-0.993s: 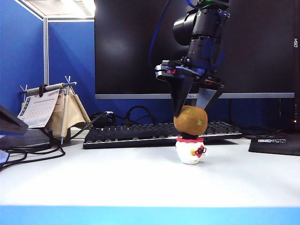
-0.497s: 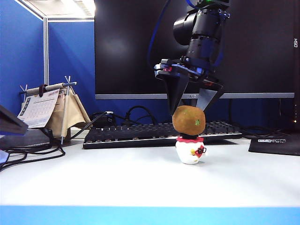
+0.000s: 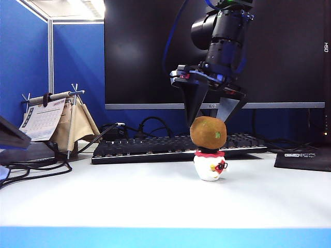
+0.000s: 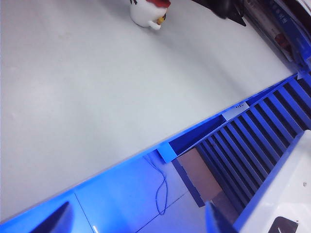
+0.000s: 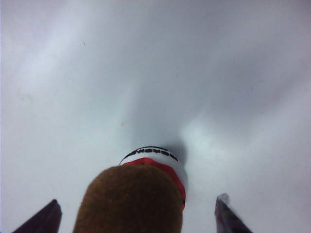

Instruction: Place the kiwi on top of the doll with a flat head.

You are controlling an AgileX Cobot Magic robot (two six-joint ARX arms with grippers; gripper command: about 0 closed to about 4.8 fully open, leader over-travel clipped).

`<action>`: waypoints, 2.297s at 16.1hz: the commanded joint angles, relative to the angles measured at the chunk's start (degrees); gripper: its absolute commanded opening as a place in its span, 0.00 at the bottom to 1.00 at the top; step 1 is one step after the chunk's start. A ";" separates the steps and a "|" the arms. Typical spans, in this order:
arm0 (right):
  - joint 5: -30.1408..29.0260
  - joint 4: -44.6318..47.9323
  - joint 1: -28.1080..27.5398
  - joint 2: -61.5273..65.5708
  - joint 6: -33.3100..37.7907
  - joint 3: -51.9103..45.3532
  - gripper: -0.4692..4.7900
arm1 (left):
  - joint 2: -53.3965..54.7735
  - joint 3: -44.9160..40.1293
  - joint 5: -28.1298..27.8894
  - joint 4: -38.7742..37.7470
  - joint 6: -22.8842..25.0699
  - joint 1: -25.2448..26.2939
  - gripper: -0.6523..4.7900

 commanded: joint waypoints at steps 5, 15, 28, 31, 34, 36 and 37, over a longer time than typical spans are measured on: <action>-0.28 0.11 0.07 -0.94 0.07 3.45 0.91 | 0.07 0.09 0.35 -0.96 0.26 0.00 0.77; 5.31 10.49 -0.28 -24.81 5.84 -3.23 0.67 | 0.07 0.13 0.20 1.99 0.26 0.00 0.32; 12.15 50.75 -0.26 -92.11 15.15 -86.09 0.30 | 0.04 0.26 -9.29 9.18 7.82 0.02 0.11; 14.45 50.86 -0.26 -105.66 16.09 -95.62 0.08 | 0.09 0.20 -9.27 8.52 7.78 0.02 0.11; 14.64 50.21 -0.26 -117.68 16.59 -102.71 0.08 | 0.07 0.11 -9.29 7.85 7.78 0.02 0.11; 14.43 49.86 0.02 -116.91 17.68 -105.02 0.08 | -0.07 0.11 -8.39 7.78 7.76 0.00 0.11; 13.92 49.55 0.04 -116.89 17.70 -105.35 0.08 | -0.02 0.11 -8.63 7.78 7.76 0.02 0.11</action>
